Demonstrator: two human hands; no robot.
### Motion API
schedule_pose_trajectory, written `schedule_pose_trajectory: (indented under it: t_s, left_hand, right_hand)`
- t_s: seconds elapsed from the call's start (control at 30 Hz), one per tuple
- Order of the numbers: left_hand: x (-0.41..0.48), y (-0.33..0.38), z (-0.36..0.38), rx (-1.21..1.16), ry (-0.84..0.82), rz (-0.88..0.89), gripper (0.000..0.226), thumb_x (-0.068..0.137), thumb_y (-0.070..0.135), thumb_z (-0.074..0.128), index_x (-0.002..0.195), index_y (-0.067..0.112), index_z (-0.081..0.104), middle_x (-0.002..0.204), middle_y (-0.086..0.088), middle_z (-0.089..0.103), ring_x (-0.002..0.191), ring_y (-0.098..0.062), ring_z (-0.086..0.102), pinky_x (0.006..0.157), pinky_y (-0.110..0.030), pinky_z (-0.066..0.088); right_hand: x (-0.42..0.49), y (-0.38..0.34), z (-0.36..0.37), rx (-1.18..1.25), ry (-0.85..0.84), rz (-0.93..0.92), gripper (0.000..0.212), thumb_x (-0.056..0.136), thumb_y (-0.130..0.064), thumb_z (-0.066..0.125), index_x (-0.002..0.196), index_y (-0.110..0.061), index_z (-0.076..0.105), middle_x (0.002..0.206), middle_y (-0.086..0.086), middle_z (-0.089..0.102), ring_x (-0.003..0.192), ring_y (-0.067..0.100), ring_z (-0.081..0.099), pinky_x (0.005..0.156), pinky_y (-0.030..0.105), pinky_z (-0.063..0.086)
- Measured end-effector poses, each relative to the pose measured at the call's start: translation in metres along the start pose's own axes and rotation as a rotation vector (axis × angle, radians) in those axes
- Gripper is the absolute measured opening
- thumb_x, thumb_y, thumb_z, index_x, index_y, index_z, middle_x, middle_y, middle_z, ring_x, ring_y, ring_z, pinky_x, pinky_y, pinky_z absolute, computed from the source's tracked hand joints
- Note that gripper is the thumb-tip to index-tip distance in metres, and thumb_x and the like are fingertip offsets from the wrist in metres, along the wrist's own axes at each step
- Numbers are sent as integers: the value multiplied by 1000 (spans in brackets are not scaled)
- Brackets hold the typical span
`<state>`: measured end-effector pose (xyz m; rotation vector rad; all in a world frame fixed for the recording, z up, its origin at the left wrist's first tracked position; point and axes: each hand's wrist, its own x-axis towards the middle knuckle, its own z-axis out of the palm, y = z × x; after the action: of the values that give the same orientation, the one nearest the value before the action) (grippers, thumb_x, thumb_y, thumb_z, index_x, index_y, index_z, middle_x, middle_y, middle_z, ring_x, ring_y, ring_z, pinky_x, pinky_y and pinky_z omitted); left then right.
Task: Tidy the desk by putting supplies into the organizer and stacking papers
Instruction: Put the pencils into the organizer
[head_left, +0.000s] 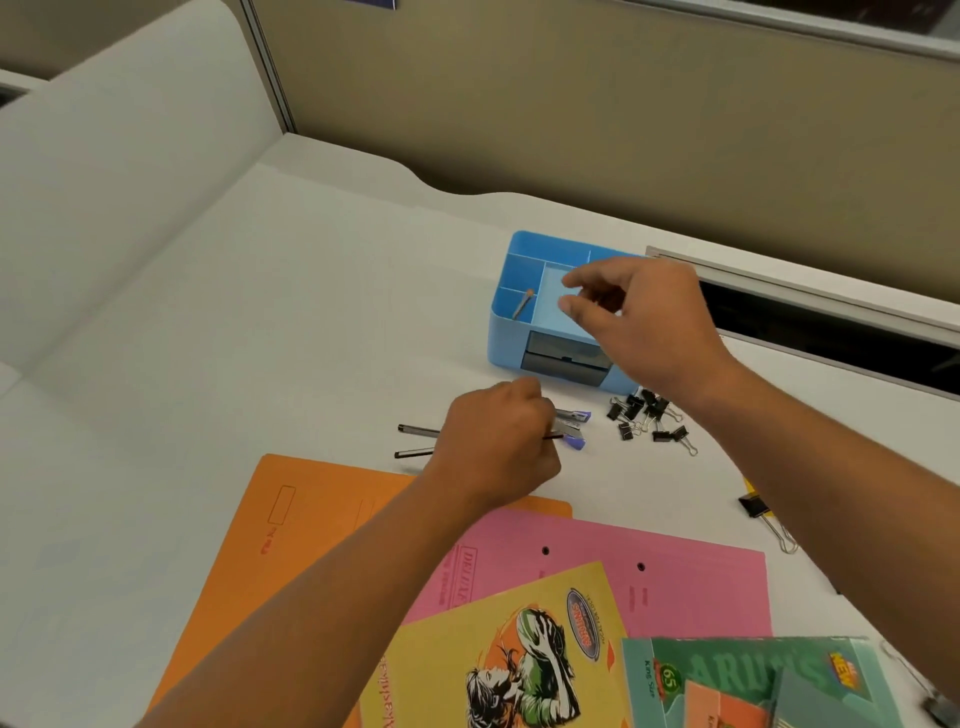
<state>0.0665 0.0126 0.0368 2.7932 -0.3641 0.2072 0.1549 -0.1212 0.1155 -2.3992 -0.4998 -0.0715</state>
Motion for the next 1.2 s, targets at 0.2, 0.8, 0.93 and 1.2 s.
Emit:
schedule_pose_trajectory:
  t_s: [0.2, 0.8, 0.93, 1.2]
  left_hand:
    - [-18, 10, -40, -371, 375, -196, 10, 72, 28, 72, 79, 22, 70, 78, 11, 59, 66, -4, 51, 54, -14, 36]
    - [-8, 36, -87, -703, 615, -129, 16, 84, 21, 75, 93, 27, 64, 86, 8, 62, 69, -13, 57, 56, -11, 39]
    - [-15, 3, -48, -574, 572, -295, 15, 90, 27, 68, 104, 22, 64, 92, 8, 63, 78, -11, 59, 61, -18, 44]
    - [-71, -63, 58, -230, 267, -511, 55, 95, 55, 39, 125, 13, 59, 133, -4, 57, 136, -23, 40, 109, -41, 33]
  right_hand:
    - [-57, 6, -14, 102, -114, -33, 21, 85, -18, 72, 102, -32, 71, 87, -25, 64, 84, -5, 62, 68, 5, 47]
    - [-55, -28, -44, 284, 23, -258, 14, 82, -20, 75, 96, -17, 73, 88, -10, 70, 80, 9, 67, 68, 19, 56]
    - [-31, -30, -48, 282, 82, -223, 11, 83, -18, 75, 94, -15, 73, 86, -10, 71, 76, 7, 69, 64, 23, 57]
    - [14, -19, -25, 225, 121, -153, 8, 82, -16, 75, 89, -15, 74, 80, -15, 69, 72, 1, 65, 62, 7, 43]
